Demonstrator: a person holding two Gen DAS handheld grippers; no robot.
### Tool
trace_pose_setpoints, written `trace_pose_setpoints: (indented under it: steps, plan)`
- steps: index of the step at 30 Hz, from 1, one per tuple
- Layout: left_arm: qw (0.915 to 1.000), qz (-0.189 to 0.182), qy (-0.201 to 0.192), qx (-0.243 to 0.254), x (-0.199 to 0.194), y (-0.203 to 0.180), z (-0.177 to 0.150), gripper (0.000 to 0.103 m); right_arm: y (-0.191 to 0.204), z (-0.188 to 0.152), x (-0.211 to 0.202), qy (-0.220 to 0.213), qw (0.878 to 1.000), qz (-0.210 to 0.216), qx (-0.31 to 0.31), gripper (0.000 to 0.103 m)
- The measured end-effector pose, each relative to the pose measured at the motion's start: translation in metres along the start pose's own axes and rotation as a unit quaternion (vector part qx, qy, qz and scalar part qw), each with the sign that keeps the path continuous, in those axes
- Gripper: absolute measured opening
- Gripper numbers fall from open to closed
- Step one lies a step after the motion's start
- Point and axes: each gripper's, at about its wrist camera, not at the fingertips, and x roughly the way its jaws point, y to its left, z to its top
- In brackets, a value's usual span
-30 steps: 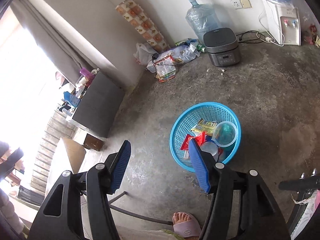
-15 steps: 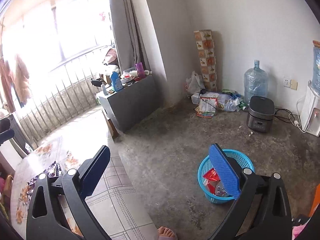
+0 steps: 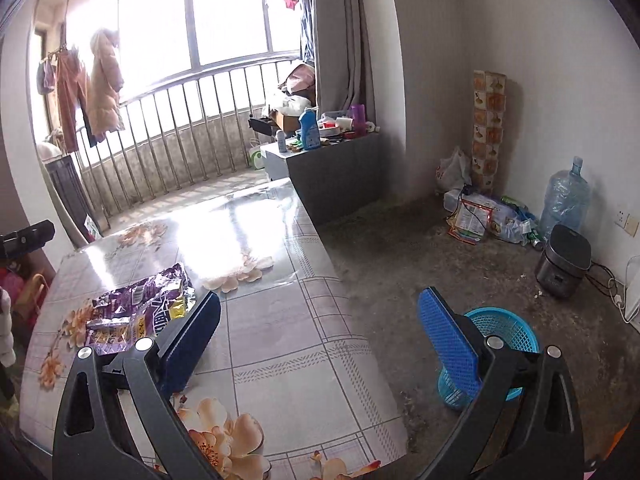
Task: Collect trash
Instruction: 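Move both tools back toward the purple snack bag on the table, then grasp the purple snack bag edge with the right tool and lift it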
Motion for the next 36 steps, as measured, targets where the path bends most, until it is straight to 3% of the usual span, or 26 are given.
trace_pose_setpoints:
  steps: [8,14,19,21,27,36]
  plan:
    - [0.9993,0.022,0.016,-0.027,-0.004,0.033,-0.025,0.092,0.000,-0.016,0.014,0.053,0.996,0.054,0.036,0.096]
    - [0.9974,0.046,0.046,-0.030,0.009,0.052,-0.045,0.092,0.015,-0.022,0.033,0.098,0.987,0.117,0.059,0.080]
    - [0.9943,0.051,0.078,-0.052,0.016,0.070,-0.062,0.078,0.035,-0.020,0.048,0.124,0.979,0.150,0.060,0.067]
    - [0.9917,0.046,0.097,-0.072,0.020,0.079,-0.071,0.069,0.048,-0.019,0.055,0.136,0.976,0.164,0.049,0.057]
    - [0.9800,0.003,0.139,-0.143,0.029,0.097,-0.098,0.050,0.088,-0.018,0.082,0.163,0.965,0.204,0.009,0.037]
    - [0.9502,-0.067,0.183,-0.244,0.057,0.114,-0.121,0.038,0.125,-0.021,0.125,0.200,0.950,0.238,-0.026,0.018]
